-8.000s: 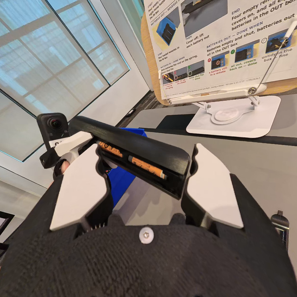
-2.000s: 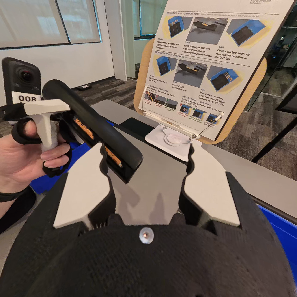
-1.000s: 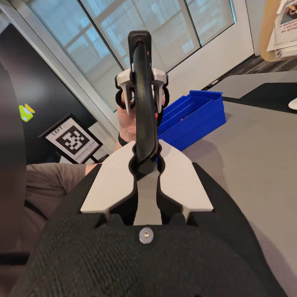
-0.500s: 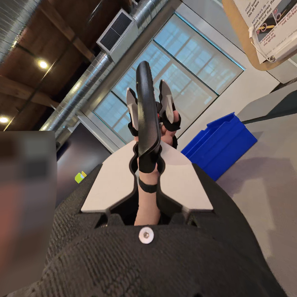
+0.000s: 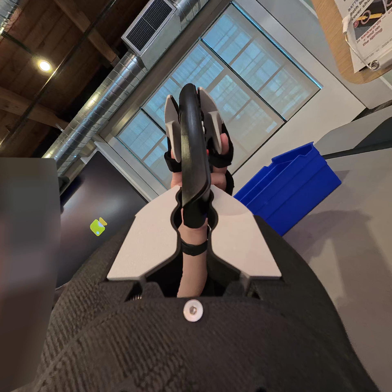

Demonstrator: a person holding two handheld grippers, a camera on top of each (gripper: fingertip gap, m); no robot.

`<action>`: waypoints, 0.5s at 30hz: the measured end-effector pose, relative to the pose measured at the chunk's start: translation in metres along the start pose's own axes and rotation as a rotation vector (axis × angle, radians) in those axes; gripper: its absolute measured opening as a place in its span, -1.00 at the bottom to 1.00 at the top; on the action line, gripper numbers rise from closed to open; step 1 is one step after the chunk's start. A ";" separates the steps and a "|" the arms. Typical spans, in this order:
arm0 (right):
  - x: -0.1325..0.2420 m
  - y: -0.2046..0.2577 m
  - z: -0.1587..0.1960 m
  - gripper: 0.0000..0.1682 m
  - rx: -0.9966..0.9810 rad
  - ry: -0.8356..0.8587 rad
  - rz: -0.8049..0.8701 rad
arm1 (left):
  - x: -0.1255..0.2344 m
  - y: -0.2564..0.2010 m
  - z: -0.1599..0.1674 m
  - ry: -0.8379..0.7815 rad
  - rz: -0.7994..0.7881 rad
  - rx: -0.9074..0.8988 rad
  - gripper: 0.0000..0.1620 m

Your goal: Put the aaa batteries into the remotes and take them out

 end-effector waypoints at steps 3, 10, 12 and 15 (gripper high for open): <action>0.001 0.001 -0.005 -0.74 0.043 0.022 0.018 | 0.001 -0.002 -0.002 0.006 -0.008 0.002 -0.68; 0.052 0.007 -0.078 -0.41 0.416 0.194 0.650 | 0.016 -0.020 -0.034 -0.061 -0.006 -0.037 -0.70; 0.060 -0.004 -0.088 -0.40 0.484 0.299 0.828 | 0.019 -0.023 -0.040 -0.053 -0.010 -0.048 -0.70; 0.063 -0.033 -0.088 -0.42 0.487 0.451 0.992 | 0.019 -0.024 -0.042 -0.002 -0.002 -0.036 -0.70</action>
Point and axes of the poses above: each gripper's, where its closed fingertips meet, x back along the fingers, z out of its underside, y = z × x across the jaws, the point moved 10 cm from there along x, back along the fingers, and after that the axes turned 13 degrees about z, right-handed, at the moved point
